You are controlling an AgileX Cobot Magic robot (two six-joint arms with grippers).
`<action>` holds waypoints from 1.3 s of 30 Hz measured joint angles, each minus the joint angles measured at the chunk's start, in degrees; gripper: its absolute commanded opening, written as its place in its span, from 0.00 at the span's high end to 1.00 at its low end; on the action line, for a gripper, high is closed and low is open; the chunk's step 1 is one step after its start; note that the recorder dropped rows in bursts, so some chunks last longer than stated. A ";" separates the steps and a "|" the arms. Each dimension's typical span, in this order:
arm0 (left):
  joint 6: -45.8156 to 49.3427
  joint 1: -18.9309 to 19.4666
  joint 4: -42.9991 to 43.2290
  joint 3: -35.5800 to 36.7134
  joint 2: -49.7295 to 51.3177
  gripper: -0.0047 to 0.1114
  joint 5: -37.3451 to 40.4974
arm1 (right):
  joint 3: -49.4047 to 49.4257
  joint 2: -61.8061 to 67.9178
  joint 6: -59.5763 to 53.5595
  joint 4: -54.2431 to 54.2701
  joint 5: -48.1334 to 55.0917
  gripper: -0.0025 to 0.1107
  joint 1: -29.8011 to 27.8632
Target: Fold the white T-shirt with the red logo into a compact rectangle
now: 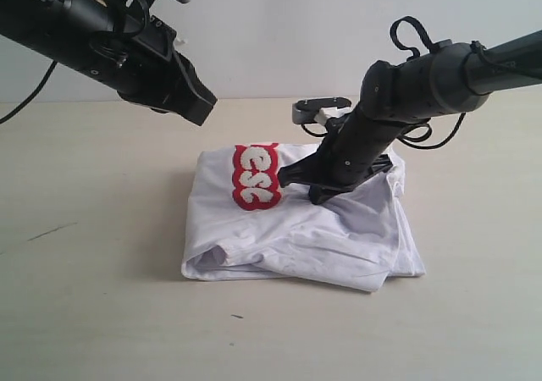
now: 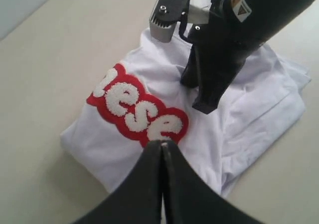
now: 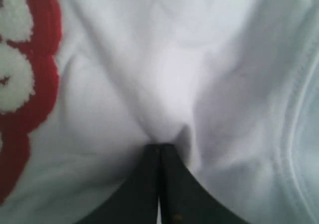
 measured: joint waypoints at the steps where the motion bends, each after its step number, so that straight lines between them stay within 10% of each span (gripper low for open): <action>1: 0.00 0.00 0.00 0.00 0.00 0.96 0.00 | 0.00 0.10 0.00 0.81 0.11 0.98 0.08; 39: -0.63 0.00 1.30 0.00 -1.05 0.96 1.76 | 5.64 -21.28 0.51 -2.52 0.40 0.98 2.01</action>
